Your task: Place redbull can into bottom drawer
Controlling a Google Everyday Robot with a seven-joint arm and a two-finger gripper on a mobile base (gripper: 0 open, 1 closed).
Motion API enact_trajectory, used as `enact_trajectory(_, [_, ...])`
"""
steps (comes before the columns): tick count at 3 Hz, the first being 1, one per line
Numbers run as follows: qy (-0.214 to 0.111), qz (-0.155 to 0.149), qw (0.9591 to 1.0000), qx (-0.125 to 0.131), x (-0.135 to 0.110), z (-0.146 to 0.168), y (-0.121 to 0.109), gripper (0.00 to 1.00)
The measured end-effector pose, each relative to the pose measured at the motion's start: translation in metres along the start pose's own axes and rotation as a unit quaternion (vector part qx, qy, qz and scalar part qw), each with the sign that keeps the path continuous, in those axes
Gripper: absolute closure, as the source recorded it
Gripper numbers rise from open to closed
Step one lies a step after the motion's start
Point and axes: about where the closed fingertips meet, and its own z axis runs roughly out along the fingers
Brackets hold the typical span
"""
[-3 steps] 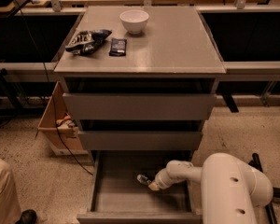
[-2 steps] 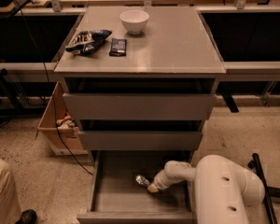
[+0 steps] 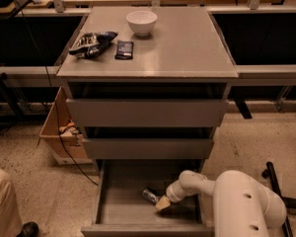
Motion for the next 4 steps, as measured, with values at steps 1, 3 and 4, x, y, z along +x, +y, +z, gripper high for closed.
enact_trajectory(1, [-0.041,0.026,0.9982,-0.035,0.006,-0.017,0.008,0.00])
enact_trajectory(3, [-0.157,0.063,0.9824,-0.079,0.025,-0.093,0.010,0.00])
enact_trajectory(4, [-0.207,0.045,0.9762,-0.045,0.033,-0.165,0.001,0.00])
